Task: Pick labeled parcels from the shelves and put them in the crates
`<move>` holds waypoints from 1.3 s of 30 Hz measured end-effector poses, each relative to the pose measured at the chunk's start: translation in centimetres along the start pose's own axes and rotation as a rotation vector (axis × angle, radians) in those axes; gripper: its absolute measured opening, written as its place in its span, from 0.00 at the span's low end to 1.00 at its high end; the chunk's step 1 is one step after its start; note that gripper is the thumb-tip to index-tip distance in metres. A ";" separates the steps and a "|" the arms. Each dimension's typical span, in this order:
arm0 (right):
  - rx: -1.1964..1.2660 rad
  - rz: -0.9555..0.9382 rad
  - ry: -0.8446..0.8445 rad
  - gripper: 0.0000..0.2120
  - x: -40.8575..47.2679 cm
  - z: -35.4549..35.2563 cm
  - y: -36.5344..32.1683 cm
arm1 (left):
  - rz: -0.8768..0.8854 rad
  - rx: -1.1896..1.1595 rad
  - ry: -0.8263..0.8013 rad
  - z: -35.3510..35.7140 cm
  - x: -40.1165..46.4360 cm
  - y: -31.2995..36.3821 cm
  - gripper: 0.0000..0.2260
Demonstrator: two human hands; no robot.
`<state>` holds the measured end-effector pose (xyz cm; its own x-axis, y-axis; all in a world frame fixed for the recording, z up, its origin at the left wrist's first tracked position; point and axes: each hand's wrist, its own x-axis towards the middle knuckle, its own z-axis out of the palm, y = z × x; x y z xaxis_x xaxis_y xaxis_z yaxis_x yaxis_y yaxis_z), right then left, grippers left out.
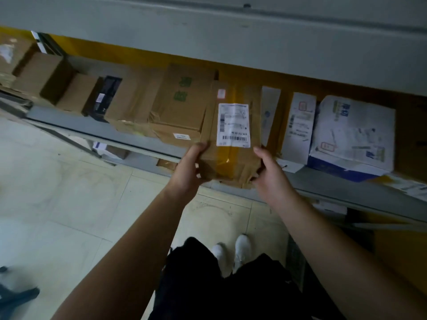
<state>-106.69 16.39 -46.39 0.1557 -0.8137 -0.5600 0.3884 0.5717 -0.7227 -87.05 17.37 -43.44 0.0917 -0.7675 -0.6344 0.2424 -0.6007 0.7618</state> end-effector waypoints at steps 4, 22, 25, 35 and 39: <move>0.032 0.128 0.064 0.12 3.0 0.8 -1.9 | -0.059 -0.007 0.024 1.6 2.5 2.8 0.10; -0.077 0.096 0.515 0.09 10.0 6.4 0.6 | -0.012 0.470 0.018 0.5 13.1 3.1 0.22; 0.041 0.000 0.547 0.04 10.9 7.3 1.5 | -0.002 0.540 -0.045 1.0 14.1 2.7 0.29; 0.220 0.044 0.626 0.05 8.9 13.9 3.1 | 0.305 0.606 -0.092 -6.6 10.8 5.4 0.14; -0.133 0.153 0.538 0.08 10.1 17.6 3.0 | 0.389 0.980 0.398 -11.8 13.1 9.8 0.25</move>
<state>-87.94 8.01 -47.05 -0.2962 -0.5724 -0.7646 0.2749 0.7156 -0.6422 -72.06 4.06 -45.89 0.3394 -0.9203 -0.1947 -0.7171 -0.3871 0.5795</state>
